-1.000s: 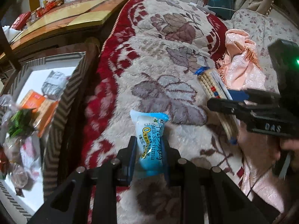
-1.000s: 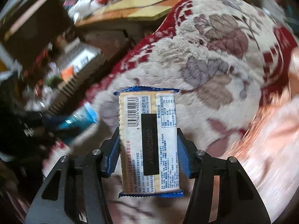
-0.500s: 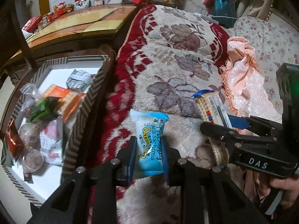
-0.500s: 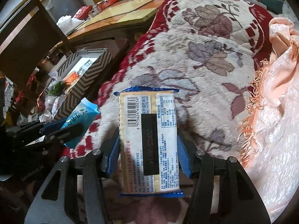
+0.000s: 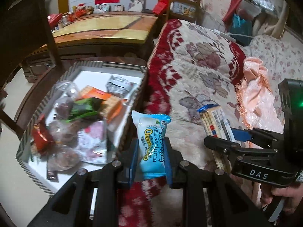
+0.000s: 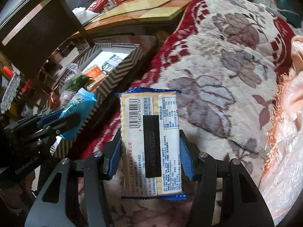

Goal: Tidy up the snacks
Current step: 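Carry the sachima packet and cracker pack over the white tray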

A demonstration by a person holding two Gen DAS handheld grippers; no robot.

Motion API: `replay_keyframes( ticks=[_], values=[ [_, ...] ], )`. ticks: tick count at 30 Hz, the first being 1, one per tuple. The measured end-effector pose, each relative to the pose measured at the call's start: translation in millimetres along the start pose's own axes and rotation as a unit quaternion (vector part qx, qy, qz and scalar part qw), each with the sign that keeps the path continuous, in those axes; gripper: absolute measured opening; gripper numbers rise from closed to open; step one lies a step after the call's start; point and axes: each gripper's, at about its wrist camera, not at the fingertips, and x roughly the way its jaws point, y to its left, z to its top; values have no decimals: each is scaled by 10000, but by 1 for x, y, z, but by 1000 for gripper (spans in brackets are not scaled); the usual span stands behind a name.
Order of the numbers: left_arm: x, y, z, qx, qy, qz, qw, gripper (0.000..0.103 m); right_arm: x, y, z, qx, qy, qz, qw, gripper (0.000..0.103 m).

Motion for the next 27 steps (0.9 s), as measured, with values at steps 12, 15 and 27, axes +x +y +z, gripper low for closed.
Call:
replay_keyframes(
  ticks=[12, 15, 27],
  values=[
    [-19, 54, 3, -495, -213, 227, 9983, 27, 11, 48, 23, -475, 61, 139, 9988, 54],
    [-23, 69, 2, -630, -262, 312, 9972, 27, 15, 62, 30, -600, 81, 171, 9980, 54],
    [-29, 128, -2, -1219, -331, 604, 9902, 27, 33, 113, 51, -1014, 184, 357, 9940, 54]
  ],
)
